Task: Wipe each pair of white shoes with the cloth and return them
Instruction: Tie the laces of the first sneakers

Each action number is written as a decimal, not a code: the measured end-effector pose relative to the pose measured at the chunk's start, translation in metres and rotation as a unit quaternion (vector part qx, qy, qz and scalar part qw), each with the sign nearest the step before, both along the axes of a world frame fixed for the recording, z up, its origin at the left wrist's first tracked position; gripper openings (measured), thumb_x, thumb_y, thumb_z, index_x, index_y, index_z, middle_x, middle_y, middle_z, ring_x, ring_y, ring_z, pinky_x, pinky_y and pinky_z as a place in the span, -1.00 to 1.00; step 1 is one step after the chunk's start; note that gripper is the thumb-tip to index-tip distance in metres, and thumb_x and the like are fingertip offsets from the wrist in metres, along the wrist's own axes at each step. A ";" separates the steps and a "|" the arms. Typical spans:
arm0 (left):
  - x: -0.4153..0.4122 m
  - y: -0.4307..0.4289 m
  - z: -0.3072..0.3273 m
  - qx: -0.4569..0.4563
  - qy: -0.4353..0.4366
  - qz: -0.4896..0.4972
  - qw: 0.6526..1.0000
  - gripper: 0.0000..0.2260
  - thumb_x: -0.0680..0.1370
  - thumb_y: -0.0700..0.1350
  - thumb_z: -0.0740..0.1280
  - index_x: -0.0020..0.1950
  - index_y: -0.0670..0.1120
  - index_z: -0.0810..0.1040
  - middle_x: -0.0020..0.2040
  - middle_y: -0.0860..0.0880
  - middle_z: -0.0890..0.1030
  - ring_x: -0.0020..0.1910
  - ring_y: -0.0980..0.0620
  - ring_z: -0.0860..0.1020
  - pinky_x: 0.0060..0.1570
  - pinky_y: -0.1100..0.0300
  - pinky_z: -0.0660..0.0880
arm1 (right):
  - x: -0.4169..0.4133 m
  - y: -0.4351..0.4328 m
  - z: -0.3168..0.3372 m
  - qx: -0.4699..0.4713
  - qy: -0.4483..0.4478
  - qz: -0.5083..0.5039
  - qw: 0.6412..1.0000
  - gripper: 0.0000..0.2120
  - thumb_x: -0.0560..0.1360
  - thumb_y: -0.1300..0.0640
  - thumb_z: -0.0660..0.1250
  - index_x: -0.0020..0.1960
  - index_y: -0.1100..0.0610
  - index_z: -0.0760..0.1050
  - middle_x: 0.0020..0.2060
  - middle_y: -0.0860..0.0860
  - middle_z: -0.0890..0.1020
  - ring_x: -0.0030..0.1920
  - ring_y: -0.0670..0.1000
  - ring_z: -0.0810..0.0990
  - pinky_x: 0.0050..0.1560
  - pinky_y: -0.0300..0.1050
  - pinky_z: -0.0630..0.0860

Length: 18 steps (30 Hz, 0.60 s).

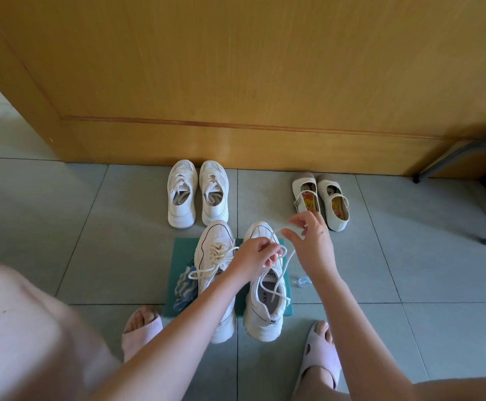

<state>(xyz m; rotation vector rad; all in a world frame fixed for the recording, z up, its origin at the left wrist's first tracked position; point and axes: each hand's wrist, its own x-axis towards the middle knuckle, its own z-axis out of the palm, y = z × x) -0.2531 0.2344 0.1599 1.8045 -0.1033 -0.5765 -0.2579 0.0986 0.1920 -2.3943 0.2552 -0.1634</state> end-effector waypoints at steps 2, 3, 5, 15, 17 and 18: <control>0.002 0.002 -0.002 -0.002 0.016 0.020 1.000 -0.76 0.62 -0.12 0.16 -0.13 -0.16 0.56 -0.35 0.03 0.52 -0.36 0.12 0.46 -0.23 0.35 0.40 | -0.005 0.001 -0.001 0.009 0.001 -0.073 0.997 -0.83 0.46 0.10 0.40 -0.02 0.12 0.46 -0.18 -0.03 0.50 -0.23 -0.01 0.47 -0.35 -0.24 0.34; 0.003 0.003 -0.003 0.006 0.021 0.024 0.999 -0.75 0.63 -0.12 0.14 -0.13 -0.16 0.55 -0.37 0.03 0.50 -0.36 0.12 0.46 -0.23 0.36 0.40 | -0.008 0.001 -0.002 0.027 0.009 -0.105 0.994 -0.85 0.47 0.11 0.40 -0.05 0.12 0.45 -0.22 0.00 0.53 -0.28 0.01 0.48 -0.38 -0.25 0.35; 0.003 0.004 -0.006 0.018 0.025 0.038 0.999 -0.73 0.64 -0.13 0.12 -0.12 -0.18 0.54 -0.40 0.02 0.47 -0.37 0.11 0.45 -0.25 0.39 0.40 | -0.011 0.005 -0.004 0.122 0.028 -0.122 0.985 -0.86 0.48 0.10 0.38 -0.10 0.16 0.49 -0.27 0.07 0.61 -0.34 0.03 0.53 -0.38 -0.24 0.44; 0.004 0.007 0.000 0.009 0.026 0.020 0.999 -0.76 0.63 -0.11 0.17 -0.15 -0.10 0.57 -0.32 0.05 0.58 -0.42 0.27 0.50 -0.30 0.47 0.41 | -0.014 -0.007 -0.023 0.059 0.198 0.058 0.977 -0.72 0.58 -0.02 0.20 0.01 0.10 0.63 -0.03 -0.01 0.60 0.10 0.01 0.36 0.16 -0.06 0.24; 0.004 0.008 -0.001 0.002 0.035 0.035 0.999 -0.78 0.61 -0.10 0.21 -0.09 -0.11 0.62 -0.27 0.03 0.63 -0.36 0.21 0.54 -0.22 0.39 0.45 | -0.013 -0.007 -0.017 0.038 0.175 0.059 0.982 -0.65 0.57 -0.04 0.20 -0.13 0.17 0.64 -0.11 -0.02 0.57 0.03 -0.03 0.31 0.08 -0.13 0.09; 0.004 0.009 -0.002 -0.010 0.044 0.048 0.998 -0.80 0.60 -0.09 0.24 -0.07 -0.11 0.64 -0.26 0.04 0.65 -0.32 0.17 0.56 -0.19 0.34 0.46 | -0.012 -0.007 -0.015 0.042 0.160 0.051 0.985 -0.62 0.57 -0.04 0.20 -0.22 0.19 0.61 -0.12 -0.01 0.55 0.01 -0.02 0.31 0.08 -0.14 0.06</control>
